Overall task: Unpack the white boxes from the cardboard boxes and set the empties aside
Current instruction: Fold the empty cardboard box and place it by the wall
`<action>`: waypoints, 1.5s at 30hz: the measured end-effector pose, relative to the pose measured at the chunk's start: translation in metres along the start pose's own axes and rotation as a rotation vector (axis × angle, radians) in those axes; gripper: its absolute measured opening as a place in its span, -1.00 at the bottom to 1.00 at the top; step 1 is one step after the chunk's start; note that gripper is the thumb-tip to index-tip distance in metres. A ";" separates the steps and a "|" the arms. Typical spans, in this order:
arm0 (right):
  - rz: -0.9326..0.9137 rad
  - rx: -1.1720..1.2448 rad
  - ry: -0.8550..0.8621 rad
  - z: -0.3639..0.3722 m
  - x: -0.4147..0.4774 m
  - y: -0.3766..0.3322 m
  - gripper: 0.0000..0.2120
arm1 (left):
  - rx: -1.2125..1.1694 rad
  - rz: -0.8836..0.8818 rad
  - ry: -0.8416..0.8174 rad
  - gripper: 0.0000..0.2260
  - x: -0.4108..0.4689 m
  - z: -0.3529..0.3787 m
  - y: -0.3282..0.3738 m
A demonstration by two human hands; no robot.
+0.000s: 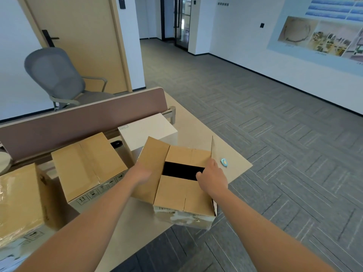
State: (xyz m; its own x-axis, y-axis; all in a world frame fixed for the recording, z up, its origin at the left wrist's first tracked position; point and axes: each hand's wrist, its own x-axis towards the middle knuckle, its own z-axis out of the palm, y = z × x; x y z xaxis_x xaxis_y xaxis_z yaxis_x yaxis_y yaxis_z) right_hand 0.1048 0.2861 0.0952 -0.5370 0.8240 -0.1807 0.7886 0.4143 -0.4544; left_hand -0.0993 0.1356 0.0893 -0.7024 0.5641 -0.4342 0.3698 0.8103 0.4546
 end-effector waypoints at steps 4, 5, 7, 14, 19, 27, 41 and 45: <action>0.011 0.061 -0.037 0.009 -0.002 -0.007 -0.63 | 0.086 -0.058 0.071 -0.68 -0.005 -0.001 -0.005; 0.019 0.071 -0.064 0.013 -0.003 -0.008 -0.64 | 0.059 -0.068 0.120 -0.69 -0.006 -0.003 -0.004; 0.001 0.059 -0.134 0.022 -0.003 -0.008 -0.69 | -0.019 -0.062 0.195 -0.70 -0.007 -0.005 -0.001; 0.047 0.014 -0.265 0.051 -0.005 0.005 -0.86 | -0.209 0.192 0.122 -0.82 -0.022 0.007 0.033; -0.047 -0.007 -0.297 0.050 -0.002 0.021 -0.54 | -0.167 0.296 -0.100 -0.67 -0.022 0.041 0.046; -0.062 -0.141 -0.349 0.047 -0.002 0.035 -0.64 | 0.290 0.272 -0.087 -0.71 -0.007 0.101 0.055; -0.198 -0.340 -0.279 0.018 0.062 0.044 -0.62 | 0.462 0.129 -0.090 -0.06 0.022 0.124 0.070; -0.330 -0.422 -0.329 0.023 0.104 0.050 -0.55 | 0.585 0.134 -0.142 -0.11 0.040 0.105 0.063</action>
State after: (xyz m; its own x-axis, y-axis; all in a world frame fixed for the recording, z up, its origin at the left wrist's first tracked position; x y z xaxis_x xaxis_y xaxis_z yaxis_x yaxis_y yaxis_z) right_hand 0.0813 0.3836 0.0332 -0.7836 0.4920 -0.3793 0.5796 0.7988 -0.1611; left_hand -0.0402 0.2256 0.0184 -0.5532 0.6503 -0.5207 0.7502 0.6606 0.0280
